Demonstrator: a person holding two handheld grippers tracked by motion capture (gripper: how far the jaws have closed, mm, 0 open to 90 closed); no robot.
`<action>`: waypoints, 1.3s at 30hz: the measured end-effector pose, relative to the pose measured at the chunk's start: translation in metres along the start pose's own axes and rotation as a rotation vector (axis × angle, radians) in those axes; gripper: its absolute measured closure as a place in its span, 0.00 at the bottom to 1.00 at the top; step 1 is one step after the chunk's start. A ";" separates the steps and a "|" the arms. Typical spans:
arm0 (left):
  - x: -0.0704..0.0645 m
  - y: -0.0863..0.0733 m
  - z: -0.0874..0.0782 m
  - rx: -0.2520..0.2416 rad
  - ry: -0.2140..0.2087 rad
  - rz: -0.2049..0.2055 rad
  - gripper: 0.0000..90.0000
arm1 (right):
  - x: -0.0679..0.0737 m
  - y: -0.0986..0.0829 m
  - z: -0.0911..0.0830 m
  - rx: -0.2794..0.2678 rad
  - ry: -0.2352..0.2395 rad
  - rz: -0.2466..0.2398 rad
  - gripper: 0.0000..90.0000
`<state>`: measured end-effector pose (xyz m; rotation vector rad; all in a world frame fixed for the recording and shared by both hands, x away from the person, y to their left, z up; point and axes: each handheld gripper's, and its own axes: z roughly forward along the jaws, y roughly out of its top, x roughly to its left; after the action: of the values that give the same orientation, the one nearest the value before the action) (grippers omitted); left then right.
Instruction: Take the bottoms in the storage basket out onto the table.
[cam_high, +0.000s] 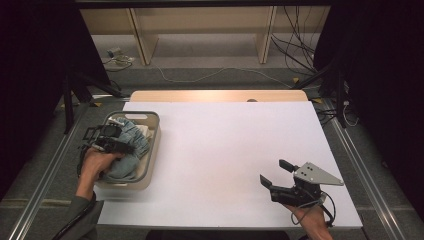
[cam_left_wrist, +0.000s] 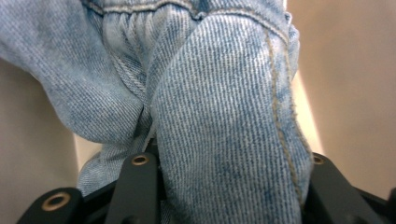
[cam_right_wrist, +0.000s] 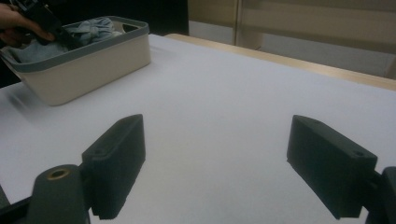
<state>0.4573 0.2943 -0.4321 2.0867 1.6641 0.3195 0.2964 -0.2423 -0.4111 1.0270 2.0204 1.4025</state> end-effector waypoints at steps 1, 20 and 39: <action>0.000 0.000 -0.002 -0.008 -0.009 -0.004 0.66 | 0.000 0.000 0.000 0.001 0.001 0.000 0.22; -0.002 0.000 -0.033 -0.136 -0.166 -0.025 0.68 | -0.003 0.000 -0.005 -0.015 -0.007 0.016 0.23; 0.005 0.001 -0.057 -0.267 -0.274 -0.082 0.68 | -0.003 0.000 -0.004 -0.014 -0.009 0.021 0.23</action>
<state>0.4344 0.3099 -0.3824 1.7732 1.4532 0.2048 0.2951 -0.2470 -0.4092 1.0496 1.9957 1.4183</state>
